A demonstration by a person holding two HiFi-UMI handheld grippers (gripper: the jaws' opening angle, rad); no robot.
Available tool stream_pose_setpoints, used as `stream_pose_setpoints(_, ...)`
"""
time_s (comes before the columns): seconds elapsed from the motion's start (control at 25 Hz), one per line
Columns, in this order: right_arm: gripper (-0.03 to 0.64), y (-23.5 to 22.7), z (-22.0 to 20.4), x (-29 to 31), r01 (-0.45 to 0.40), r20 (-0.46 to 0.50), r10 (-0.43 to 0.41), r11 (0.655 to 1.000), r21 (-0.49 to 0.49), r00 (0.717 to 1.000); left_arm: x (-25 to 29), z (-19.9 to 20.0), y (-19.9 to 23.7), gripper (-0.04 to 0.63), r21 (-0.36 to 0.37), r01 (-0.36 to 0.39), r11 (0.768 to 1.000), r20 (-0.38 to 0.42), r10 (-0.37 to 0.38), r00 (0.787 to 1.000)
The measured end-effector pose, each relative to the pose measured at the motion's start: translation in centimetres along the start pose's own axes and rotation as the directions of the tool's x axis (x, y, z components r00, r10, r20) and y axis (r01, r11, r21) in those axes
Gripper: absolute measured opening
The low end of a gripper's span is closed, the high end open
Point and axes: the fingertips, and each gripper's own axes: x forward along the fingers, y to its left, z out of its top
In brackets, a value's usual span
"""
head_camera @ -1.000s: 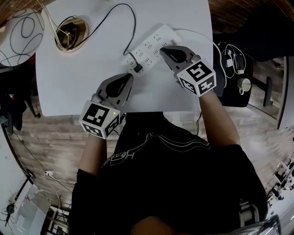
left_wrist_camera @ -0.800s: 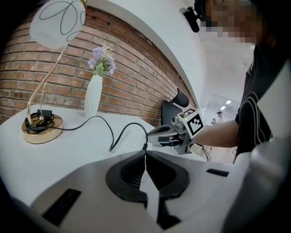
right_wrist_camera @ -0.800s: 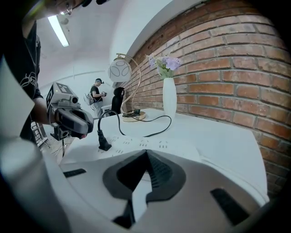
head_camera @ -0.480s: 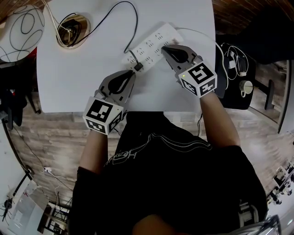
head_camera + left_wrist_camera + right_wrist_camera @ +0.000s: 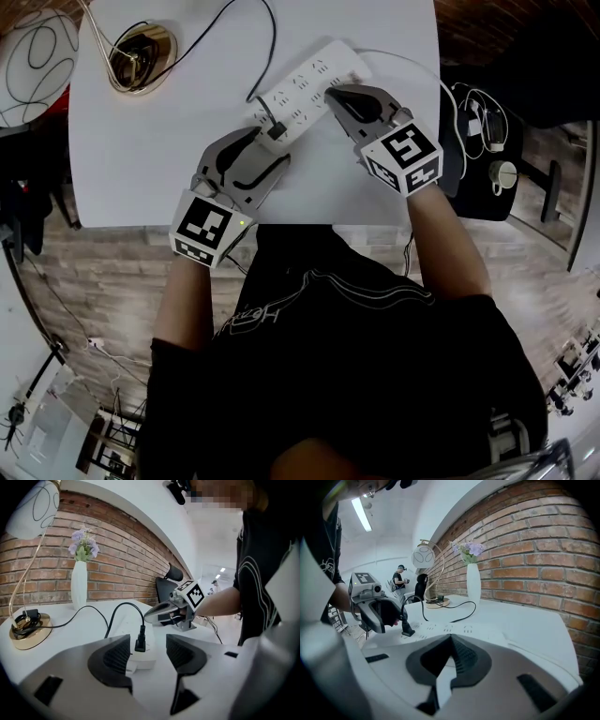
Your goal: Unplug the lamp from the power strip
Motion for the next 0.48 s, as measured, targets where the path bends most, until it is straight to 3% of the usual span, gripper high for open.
stream_pose_setpoints(0.36, -0.003, 0.0, 0.1, -0.1, 0.001, 0.005, -0.001, 1.0, -0.017, 1.0, 1.6, -0.3, 1.1, 0.219, 0.036, -0.035, 0.999, -0.024, 0.035, 0.999)
stream_pose_setpoints(0.48, -0.003, 0.0, 0.1, 0.0, 0.001, 0.007, -0.001, 1.0, -0.023, 1.0, 2.1, -0.4, 1.3, 0.184, 0.068, -0.046, 0.997, -0.039, 0.049, 0.998)
